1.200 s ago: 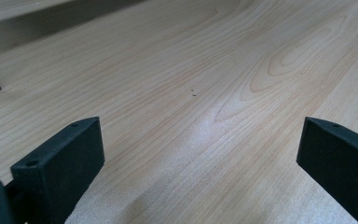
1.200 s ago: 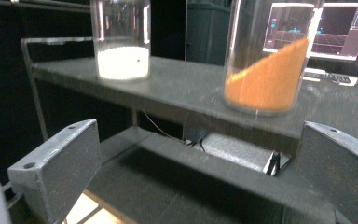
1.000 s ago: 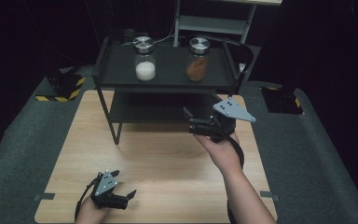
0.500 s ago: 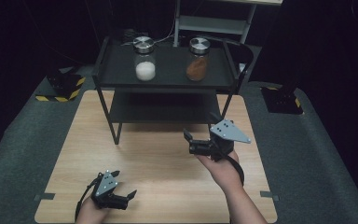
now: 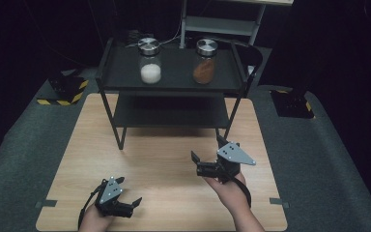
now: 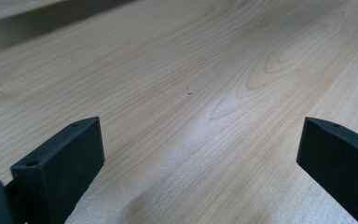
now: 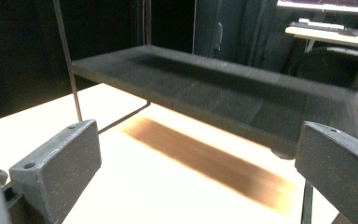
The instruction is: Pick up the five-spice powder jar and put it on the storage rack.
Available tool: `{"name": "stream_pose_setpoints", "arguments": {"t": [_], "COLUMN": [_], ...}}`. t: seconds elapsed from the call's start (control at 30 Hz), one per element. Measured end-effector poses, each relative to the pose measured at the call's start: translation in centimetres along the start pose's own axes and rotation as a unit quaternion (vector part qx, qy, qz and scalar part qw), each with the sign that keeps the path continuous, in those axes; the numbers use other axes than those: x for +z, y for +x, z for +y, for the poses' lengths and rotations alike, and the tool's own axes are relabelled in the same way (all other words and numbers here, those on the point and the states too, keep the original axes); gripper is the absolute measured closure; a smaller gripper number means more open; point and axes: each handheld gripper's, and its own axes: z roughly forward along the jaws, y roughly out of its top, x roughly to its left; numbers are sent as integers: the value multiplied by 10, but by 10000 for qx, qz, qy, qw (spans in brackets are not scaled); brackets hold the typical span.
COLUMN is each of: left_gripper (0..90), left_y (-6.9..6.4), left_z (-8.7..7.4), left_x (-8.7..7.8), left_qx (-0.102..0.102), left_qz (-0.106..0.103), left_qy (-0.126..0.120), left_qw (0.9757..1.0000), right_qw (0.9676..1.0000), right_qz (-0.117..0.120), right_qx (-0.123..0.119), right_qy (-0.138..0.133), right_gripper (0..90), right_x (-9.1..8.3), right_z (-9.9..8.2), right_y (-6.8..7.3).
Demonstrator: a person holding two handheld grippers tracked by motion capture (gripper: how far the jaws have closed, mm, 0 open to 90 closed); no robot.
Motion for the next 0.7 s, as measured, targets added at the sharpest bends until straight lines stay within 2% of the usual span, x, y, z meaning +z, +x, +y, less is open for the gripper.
{"name": "stream_pose_setpoints", "arguments": {"t": [0.47,0.5,0.7], "left_gripper": [9,9,9], "left_y": [-3,-3,-4], "left_z": [1,2,2], "left_x": [1,1,1], "left_qx": [63,70,105], "left_qz": [25,25,26], "left_qy": [38,45,58], "left_qw": [10000,10000,9999], "right_qw": [9992,9989,9978], "right_qz": [-55,-57,-85], "right_qx": [64,95,214], "right_qy": [397,461,627], "right_gripper": [1,1,1], "right_x": [-5,-5,-6], "right_z": [-37,-44,-59], "right_y": [3,3,2]}}
